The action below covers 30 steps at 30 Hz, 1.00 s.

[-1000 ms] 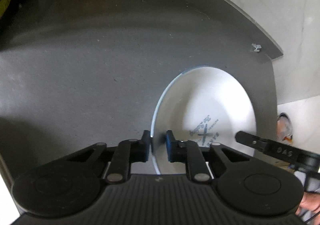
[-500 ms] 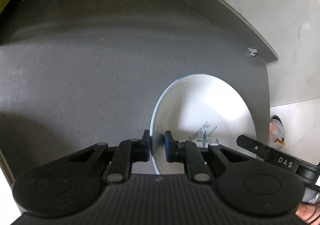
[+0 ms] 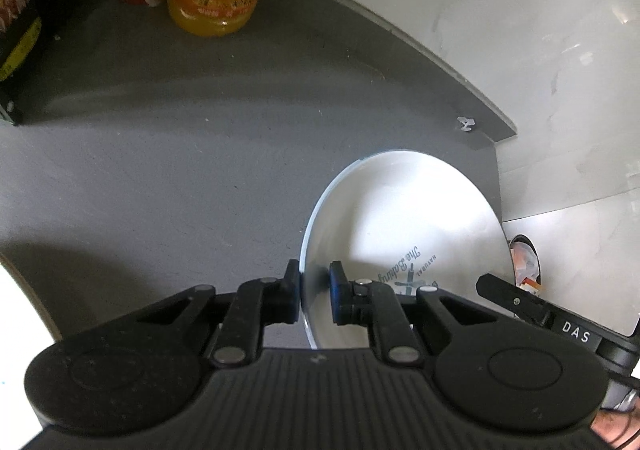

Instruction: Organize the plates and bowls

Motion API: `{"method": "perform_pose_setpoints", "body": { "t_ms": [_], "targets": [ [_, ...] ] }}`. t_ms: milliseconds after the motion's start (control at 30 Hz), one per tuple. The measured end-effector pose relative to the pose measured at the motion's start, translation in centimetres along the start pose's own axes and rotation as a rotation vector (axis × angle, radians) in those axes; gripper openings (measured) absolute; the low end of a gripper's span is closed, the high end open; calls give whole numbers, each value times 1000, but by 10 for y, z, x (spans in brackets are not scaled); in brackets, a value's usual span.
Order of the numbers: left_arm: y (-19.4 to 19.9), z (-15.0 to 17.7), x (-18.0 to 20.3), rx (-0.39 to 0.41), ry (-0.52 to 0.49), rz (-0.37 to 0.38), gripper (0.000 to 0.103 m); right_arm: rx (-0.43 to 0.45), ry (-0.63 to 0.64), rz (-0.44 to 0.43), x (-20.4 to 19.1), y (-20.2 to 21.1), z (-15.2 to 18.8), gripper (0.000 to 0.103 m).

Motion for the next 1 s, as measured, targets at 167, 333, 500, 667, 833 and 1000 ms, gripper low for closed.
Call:
{"method": "perform_pose_setpoints", "body": {
  "t_ms": [167,333,500,667,833,1000],
  "targets": [
    [18,-1,-6,21,-16,6,13,31,-6,-18,-19,10,6,10],
    [38,1,-26,34,-18,1,13,45,-10,-43,-43,12,16,10],
    [54,9,-50,34,-14,-6,13,51,-12,-54,-70,8,31,10],
    [69,17,-82,32,-4,-19,13,44,-15,-73,-98,-1,51,10],
    [79,24,-115,19,7,-36,13,30,-18,-86,-125,-12,72,10],
    [91,29,-144,21,7,-50,13,25,-21,-97,-149,-21,88,10]
  ]
}}
Point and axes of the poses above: each gripper's, at about its wrist camera, not at the fingertips, and y roughly against the way its jaws point, x to its right, z to its underside, the point moved 4 cm from there along -y, roughly the way its jaws point, and after that the axes turned 7 degrees about -z, right-handed, at the moved point
